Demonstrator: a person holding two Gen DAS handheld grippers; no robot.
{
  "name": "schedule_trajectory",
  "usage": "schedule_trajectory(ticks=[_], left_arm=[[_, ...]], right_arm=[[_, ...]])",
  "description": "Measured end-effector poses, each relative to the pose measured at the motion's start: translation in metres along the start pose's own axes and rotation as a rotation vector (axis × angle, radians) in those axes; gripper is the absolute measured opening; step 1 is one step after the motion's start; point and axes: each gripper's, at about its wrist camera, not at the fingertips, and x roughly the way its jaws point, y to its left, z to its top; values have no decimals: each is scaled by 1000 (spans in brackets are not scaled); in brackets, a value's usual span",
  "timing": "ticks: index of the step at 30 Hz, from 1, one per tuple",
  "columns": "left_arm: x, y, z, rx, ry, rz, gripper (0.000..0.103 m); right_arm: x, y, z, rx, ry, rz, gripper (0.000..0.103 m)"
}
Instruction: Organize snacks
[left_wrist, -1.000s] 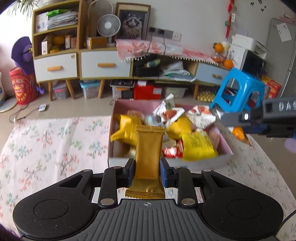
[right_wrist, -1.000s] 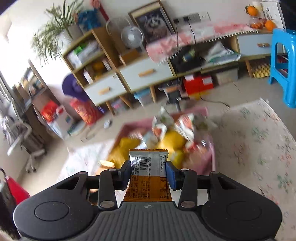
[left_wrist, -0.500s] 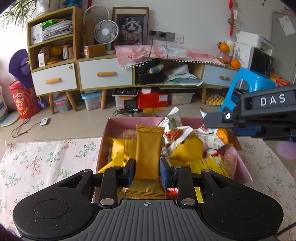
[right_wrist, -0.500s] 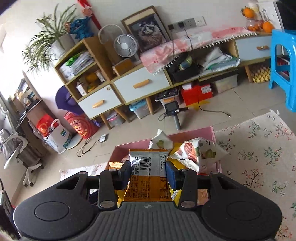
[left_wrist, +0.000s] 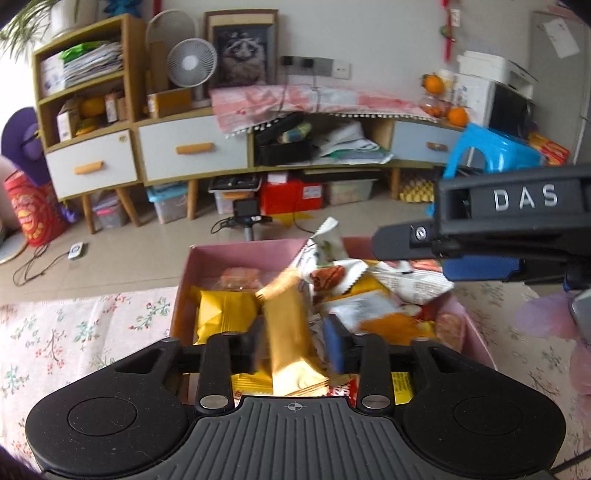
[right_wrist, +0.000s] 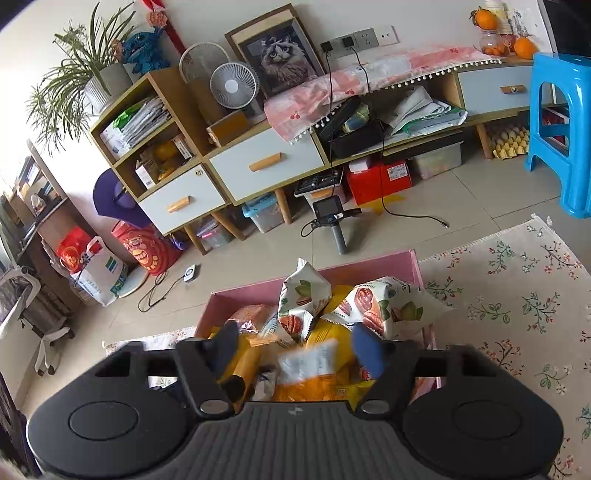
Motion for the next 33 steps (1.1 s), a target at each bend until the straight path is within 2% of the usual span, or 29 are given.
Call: schedule_trajectory(ticks=[2, 3, 9, 16, 24, 29, 33], left_arm=[[-6, -3, 0, 7, -12, 12, 69], [-10, -4, 0, 3, -18, 14, 75], [-32, -5, -1, -33, -10, -4, 88], [-64, -1, -13, -29, 5, 18, 93], [-98, 5, -36, -52, 70, 74, 94], [-121, 10, -45, -94, 79, 100, 98], [-133, 11, -57, -105, 102, 133, 99]], right_arm=[[-6, 0, 2, -4, -9, -6, 67], [-9, -1, 2, -4, -11, -18, 69], [-32, -6, 1, 11, -35, -52, 78], [-60, -9, -10, 16, -59, -94, 83], [-87, -8, -38, 37, -49, -107, 86], [-98, 7, -53, -10, -21, -149, 87], [-112, 16, -72, -49, -53, -169, 90]])
